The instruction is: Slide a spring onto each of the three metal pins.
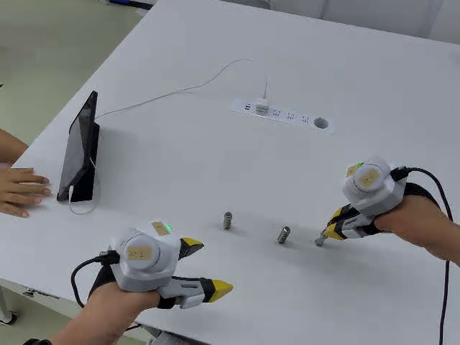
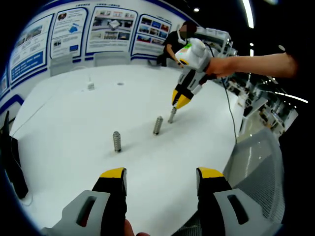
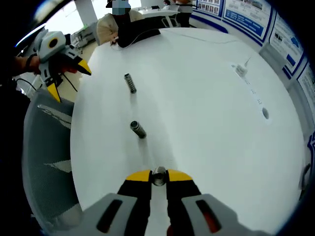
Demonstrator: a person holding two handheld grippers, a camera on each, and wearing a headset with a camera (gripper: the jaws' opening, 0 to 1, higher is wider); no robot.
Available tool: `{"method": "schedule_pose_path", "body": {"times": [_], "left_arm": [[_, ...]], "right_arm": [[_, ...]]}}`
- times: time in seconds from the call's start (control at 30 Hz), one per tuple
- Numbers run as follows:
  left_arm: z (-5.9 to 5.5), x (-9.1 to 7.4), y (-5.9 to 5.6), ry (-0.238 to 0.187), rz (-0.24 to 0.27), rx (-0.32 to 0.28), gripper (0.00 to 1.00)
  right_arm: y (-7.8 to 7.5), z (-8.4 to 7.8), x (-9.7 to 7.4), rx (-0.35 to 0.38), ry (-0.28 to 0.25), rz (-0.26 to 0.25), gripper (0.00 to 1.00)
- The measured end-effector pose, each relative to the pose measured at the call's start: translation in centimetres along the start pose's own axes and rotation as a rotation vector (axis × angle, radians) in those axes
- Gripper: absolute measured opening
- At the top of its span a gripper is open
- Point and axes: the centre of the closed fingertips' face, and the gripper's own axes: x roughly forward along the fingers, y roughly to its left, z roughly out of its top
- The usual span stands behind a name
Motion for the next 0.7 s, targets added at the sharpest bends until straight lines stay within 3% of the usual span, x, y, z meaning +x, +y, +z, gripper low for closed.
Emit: {"method": "schedule_pose_path", "body": {"times": [0.7], "left_arm": [[-0.1, -0.3, 0.1, 0.001, 0.004, -0.003, 0.57]], "right_arm": [[-0.2, -1.2, 2.3, 0.006, 0.024, 0.014, 0.13]]}}
